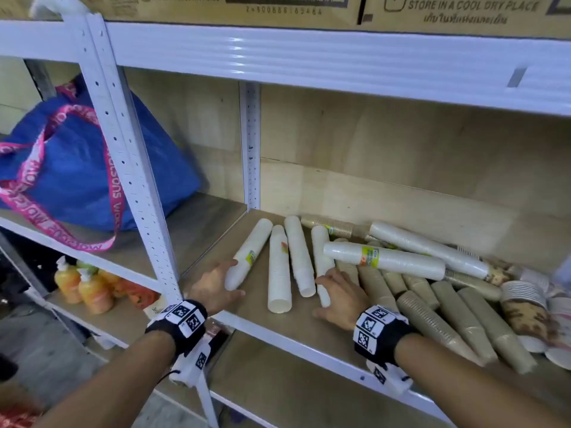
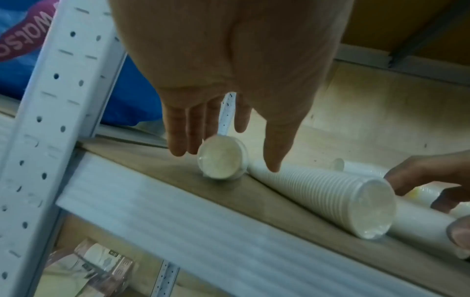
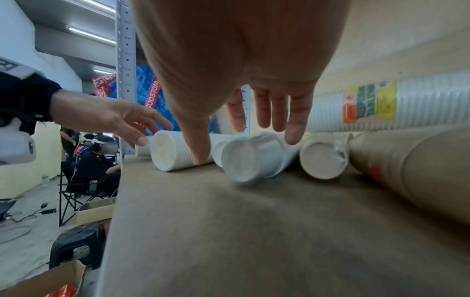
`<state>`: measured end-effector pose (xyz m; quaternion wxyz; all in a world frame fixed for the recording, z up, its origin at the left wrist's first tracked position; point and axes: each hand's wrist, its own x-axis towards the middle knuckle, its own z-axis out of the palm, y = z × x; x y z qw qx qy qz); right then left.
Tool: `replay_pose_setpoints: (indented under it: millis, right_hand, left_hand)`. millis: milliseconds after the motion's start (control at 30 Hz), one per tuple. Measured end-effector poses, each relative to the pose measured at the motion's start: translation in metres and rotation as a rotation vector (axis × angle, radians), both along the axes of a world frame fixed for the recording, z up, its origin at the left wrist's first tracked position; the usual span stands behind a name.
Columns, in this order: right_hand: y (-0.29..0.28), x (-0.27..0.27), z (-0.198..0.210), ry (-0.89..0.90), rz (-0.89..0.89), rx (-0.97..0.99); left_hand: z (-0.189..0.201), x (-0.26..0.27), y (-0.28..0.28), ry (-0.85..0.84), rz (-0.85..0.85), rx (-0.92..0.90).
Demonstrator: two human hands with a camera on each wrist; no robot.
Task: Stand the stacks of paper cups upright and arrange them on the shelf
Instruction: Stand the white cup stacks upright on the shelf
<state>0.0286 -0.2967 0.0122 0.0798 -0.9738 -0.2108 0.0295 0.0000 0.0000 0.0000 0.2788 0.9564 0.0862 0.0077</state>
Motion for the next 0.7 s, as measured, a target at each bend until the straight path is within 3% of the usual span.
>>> replay_pose_setpoints:
  millis: [333,700]
  right_hand:
    - [0.006,-0.011,-0.02,-0.063,-0.184,0.106]
    - [-0.009,-0.012,-0.004,-0.093,-0.256,0.245]
  left_hand:
    - [-0.006,-0.001,-0.005,0.024,0.086,-0.075]
    - [0.013,-0.001,-0.006,-0.157,0.106,-0.062]
